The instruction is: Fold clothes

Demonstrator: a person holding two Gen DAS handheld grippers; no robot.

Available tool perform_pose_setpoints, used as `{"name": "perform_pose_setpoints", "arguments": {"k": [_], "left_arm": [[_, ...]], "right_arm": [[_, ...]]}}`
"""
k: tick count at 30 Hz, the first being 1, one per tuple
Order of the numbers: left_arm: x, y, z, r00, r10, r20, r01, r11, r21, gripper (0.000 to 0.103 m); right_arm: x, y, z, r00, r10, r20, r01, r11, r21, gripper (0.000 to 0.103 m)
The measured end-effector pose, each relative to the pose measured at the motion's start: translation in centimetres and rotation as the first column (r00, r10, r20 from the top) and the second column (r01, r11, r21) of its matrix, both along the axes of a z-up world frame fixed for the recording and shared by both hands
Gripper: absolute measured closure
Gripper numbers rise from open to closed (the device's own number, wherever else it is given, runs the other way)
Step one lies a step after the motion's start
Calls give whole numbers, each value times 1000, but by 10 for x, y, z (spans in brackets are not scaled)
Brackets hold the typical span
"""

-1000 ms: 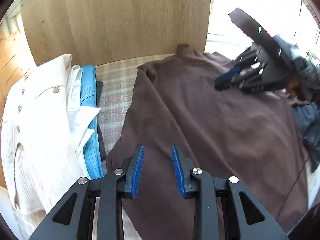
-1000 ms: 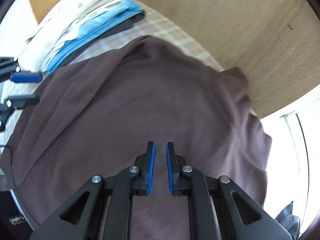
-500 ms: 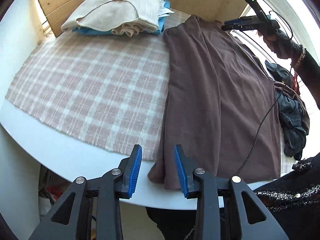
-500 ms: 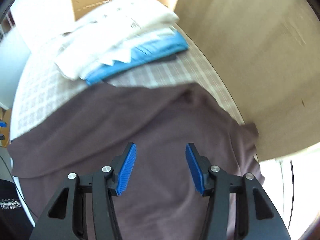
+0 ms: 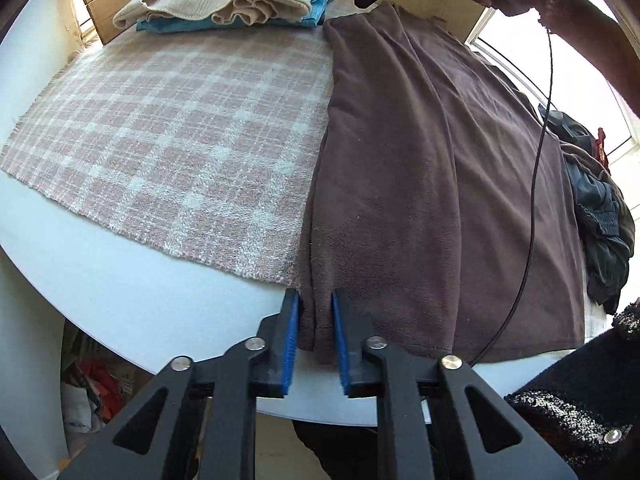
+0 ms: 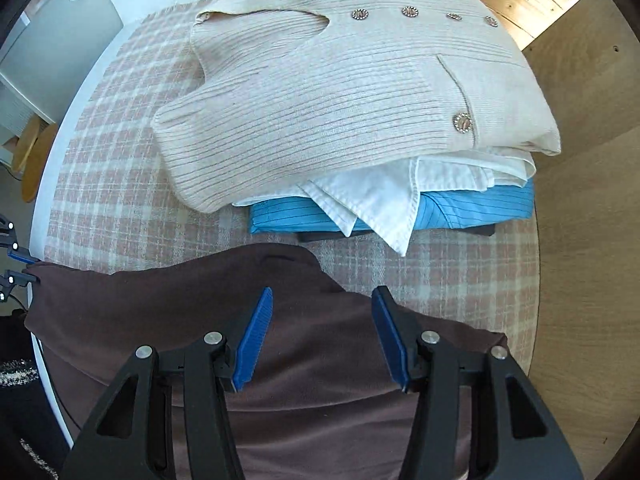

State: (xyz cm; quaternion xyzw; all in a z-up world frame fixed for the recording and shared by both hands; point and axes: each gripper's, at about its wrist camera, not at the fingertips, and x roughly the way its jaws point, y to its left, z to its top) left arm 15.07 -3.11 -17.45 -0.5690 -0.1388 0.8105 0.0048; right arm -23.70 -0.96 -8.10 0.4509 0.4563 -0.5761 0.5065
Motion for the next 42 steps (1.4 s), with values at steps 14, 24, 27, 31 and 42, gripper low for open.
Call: {"name": "perform_pose_setpoints", "arguments": {"k": [14,24,27,31,42], "left_arm": [[-2,-2,-1,1000,-24,0,24,999,25,92],[7,2,20,997,-53,-54,55,998,22,94],[11,17,41,991,-95,-91,96,995,14,94],[13,50,64,972,-195,-130,194,981,-20,94],[5,128,41,911,-405,-81,407,914,7,94]], "right_arm": [[14,-46,-52,962,246,118,-266,942,205,52],[26,-6,-6,977,215,-10,-214,974,73,93],[29,22,15,982,180,-62,-181,983,-10,93],[36,71,34,989,88,-115,-102,987,-122,93],[29,179,-9,990,-127,-65,115,980,-163,93]]}}
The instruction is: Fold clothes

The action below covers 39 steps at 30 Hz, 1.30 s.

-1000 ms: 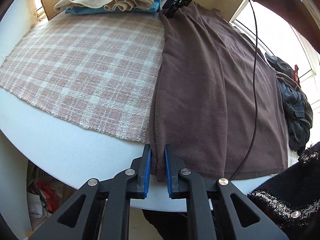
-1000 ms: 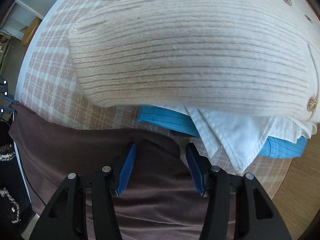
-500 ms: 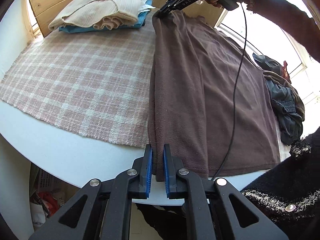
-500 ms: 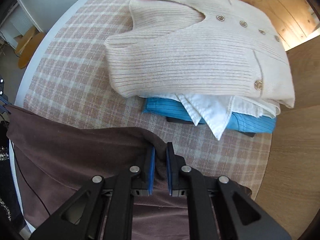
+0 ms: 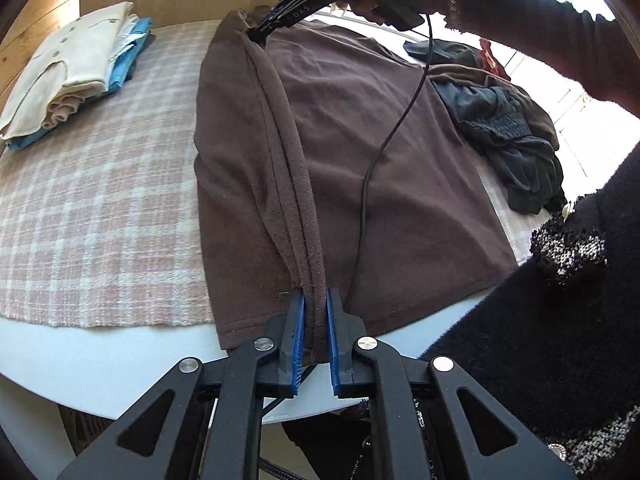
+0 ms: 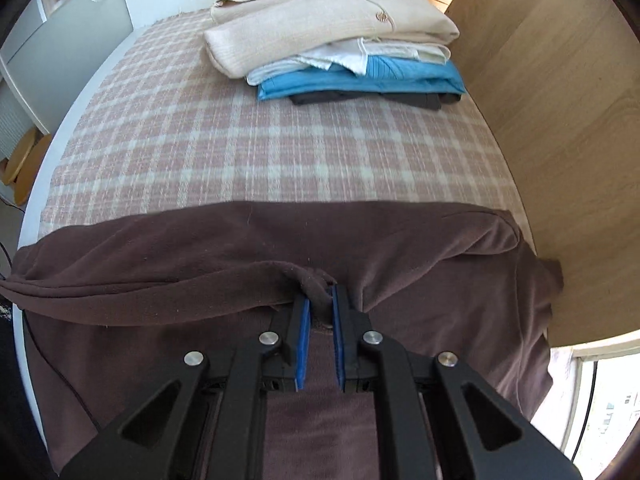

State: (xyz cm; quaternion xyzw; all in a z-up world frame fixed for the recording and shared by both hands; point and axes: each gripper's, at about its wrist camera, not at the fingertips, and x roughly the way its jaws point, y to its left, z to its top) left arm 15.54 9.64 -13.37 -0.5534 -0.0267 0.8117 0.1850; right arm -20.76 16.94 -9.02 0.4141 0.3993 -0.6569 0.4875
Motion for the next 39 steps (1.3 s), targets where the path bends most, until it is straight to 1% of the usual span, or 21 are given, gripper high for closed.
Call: {"name": "perform_pose_setpoints", "arguments": {"k": [1,2,3,5,7,8,9,10,11,12,14,15,18,20,22,25,26,29,33,36,39], "left_arm": [[-1,4,-4,1000,-11,11,11,1000,-2,93],[-2,7,-8,1000,-18,24,18,1000,1,90],[-2,6,-10,999,-13,42,12,1000,18,88],[2,0,-6,998,11,65,-15,999,49,87],[8,-5,-1,996,31,86,-37,997,74,86],[17,-9,7,996,28,87,-35,997,70,86],[27,-13,14,996,26,88,-32,997,66,86],[36,-17,21,996,25,90,-31,998,59,86],[43,-22,27,995,31,98,-35,998,46,86],[50,-27,32,994,36,105,-40,999,32,86],[53,-35,40,995,47,90,-48,999,11,86],[52,-39,43,996,52,77,-53,999,3,86],[33,-44,43,997,67,26,-67,998,-2,86],[13,-39,30,999,54,7,-54,998,-14,83],[-4,-37,12,999,48,24,-48,998,-40,83],[-7,-48,-12,995,48,88,-45,998,-31,83],[-2,-52,-16,995,44,91,-42,999,-23,83],[12,-59,-19,997,11,72,-9,1000,-29,83],[11,-55,-27,995,-71,63,76,995,-71,83],[7,-48,-34,990,-123,62,128,987,-97,83],[3,-47,-36,990,-132,54,137,987,-89,81]], "right_arm": [[1,2,-4,1000,-3,-4,3,1000,0,93],[2,4,-8,1000,-5,-8,5,1000,1,92],[2,5,-11,1000,-9,-10,9,1000,0,88],[0,5,-12,1000,-16,-12,16,1000,1,83],[1,6,-10,999,-3,-33,4,1000,26,81],[2,8,-8,999,5,-50,-3,999,38,78],[4,11,-5,997,15,-81,-11,999,50,70],[5,14,-2,994,26,-111,-19,998,62,65],[6,18,1,991,33,-129,-24,997,69,63],[6,23,5,992,29,-125,-21,998,66,63],[5,33,15,994,-1,-110,6,999,44,63],[4,36,21,996,-28,-85,30,999,15,63],[1,36,38,990,-123,67,129,987,-93,63],[13,27,40,984,-119,130,137,981,-134,63],[28,14,32,987,-93,132,108,988,-111,63],[45,0,16,989,-66,130,73,996,-49,63],[47,0,13,990,-63,124,68,997,-42,63],[42,4,7,983,-96,155,104,994,-43,63],[26,13,1,962,-163,220,179,982,-54,63],[20,14,-1,958,-175,229,192,980,-53,63],[20,13,-3,959,-173,226,186,982,-41,63]]}}
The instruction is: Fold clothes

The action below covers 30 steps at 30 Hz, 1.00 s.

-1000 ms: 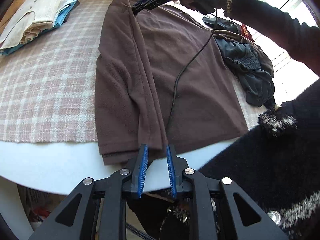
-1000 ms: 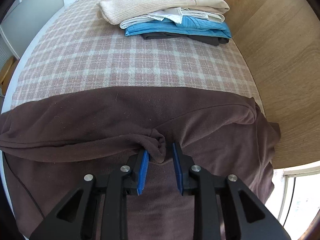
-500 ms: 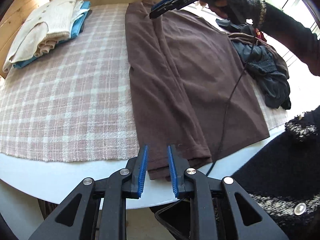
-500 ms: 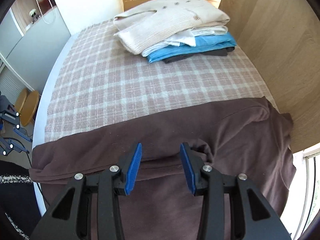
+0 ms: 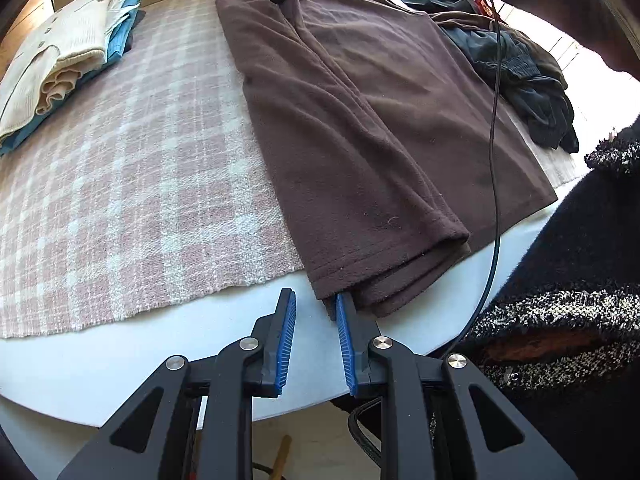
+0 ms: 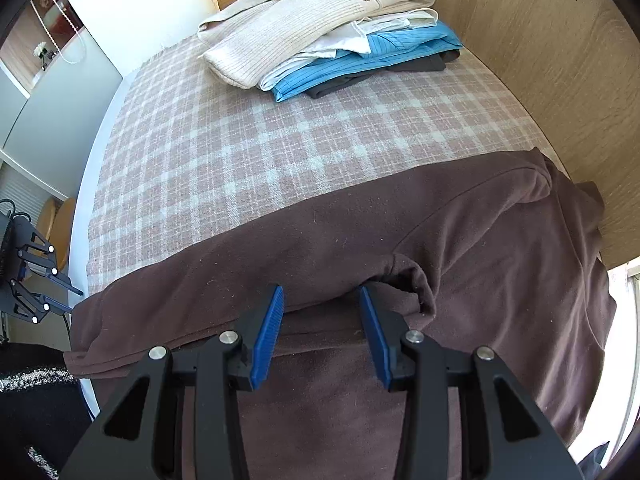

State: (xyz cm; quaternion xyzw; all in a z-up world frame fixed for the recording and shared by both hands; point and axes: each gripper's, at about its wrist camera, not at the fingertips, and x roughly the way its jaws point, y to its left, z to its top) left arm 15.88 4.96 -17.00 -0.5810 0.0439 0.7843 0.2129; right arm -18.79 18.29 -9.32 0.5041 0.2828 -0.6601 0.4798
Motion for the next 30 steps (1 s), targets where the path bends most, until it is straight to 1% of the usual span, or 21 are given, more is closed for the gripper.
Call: {"name": "perform_pose_setpoints", "arguments": {"k": [4,6,8,9,10,12,14,15,18,20,23,26,29,30], "left_arm": [[-1,5,1,998,-35,-44,36,999,1,81],[-3,4,1,998,-32,-60,33,999,9,81],[-5,2,1,998,-7,-69,9,999,34,81],[-6,1,1,997,5,-74,-1,999,43,84],[-5,0,1,997,10,-82,-6,999,51,89],[-5,0,1,995,24,-94,-17,998,67,92],[-6,-2,0,994,56,-98,-47,995,88,99],[-5,-2,2,992,61,-109,-51,995,91,99],[1,0,7,988,65,-143,-51,994,99,100],[5,-2,13,986,84,-146,-65,989,130,100],[8,-9,19,982,108,-156,-84,985,153,100],[8,-8,20,981,109,-161,-83,984,160,100],[9,-8,16,982,94,-161,-73,988,134,100],[7,-8,13,983,99,-152,-78,987,140,100]], "right_arm": [[-5,1,-3,999,-23,29,23,1000,-4,63],[-9,4,-5,998,-43,50,44,999,-13,63],[-13,6,-5,996,-63,67,65,998,-20,63],[-15,7,-5,994,-75,78,77,997,-24,63],[-18,8,-5,992,-90,93,93,995,-31,63],[-23,10,-5,985,-123,124,129,991,-45,63],[-30,14,-4,974,-168,149,179,982,-60,63],[-34,15,-4,967,-197,159,209,975,-69,63],[-46,20,-3,937,-295,189,314,946,-78,63],[-53,22,-4,913,-357,196,374,926,-58,63],[-58,23,-4,890,-408,202,425,904,-47,63],[-67,28,-8,848,-455,271,482,875,-39,63],[-73,33,-11,798,-501,336,538,843,-19,63],[-74,35,-12,787,-509,349,548,836,-14,63]]}}
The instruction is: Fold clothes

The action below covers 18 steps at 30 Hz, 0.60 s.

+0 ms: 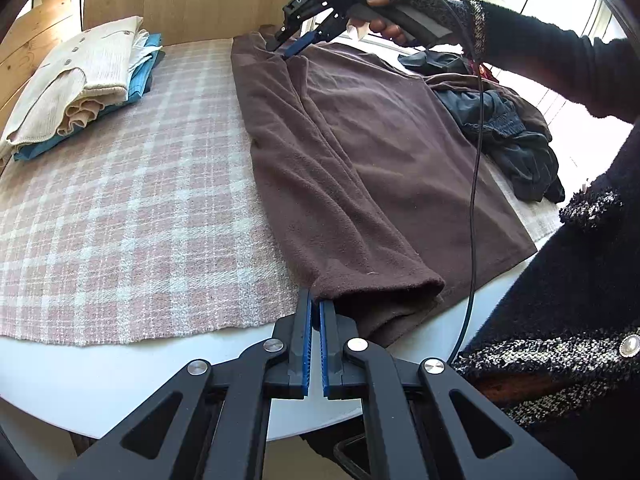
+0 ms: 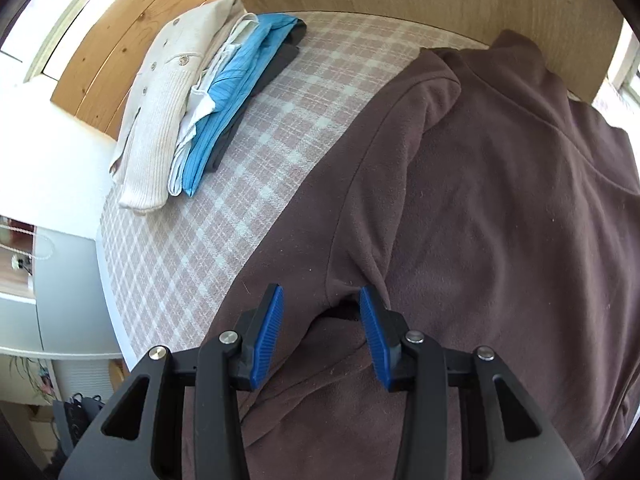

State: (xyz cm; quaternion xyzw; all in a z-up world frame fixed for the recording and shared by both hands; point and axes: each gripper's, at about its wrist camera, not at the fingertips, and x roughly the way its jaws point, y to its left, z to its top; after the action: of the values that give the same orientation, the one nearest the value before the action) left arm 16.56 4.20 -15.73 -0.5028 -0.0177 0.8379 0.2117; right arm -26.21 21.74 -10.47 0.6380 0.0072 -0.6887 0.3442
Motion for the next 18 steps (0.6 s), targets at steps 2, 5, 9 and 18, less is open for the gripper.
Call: {"name": "perform_pose_setpoints", "arguments": {"k": [2,5,9,18], "left_arm": [[-2,1,-4,1000,3,5,-3,1000,1,100],[-3,0,-11,1000,-4,11,5,1000,-15,100],[-7,-3,-18,1000,6,25,-5,1000,-22,98],[-9,-4,-20,1000,-2,13,2,1000,-13,100]], "right_arm": [[2,0,1,1000,-6,26,6,1000,-16,63],[5,0,-2,994,-23,110,29,998,-54,63],[10,-13,-16,990,-17,137,15,1000,14,63],[6,-30,-24,994,15,112,-20,999,44,88]]}}
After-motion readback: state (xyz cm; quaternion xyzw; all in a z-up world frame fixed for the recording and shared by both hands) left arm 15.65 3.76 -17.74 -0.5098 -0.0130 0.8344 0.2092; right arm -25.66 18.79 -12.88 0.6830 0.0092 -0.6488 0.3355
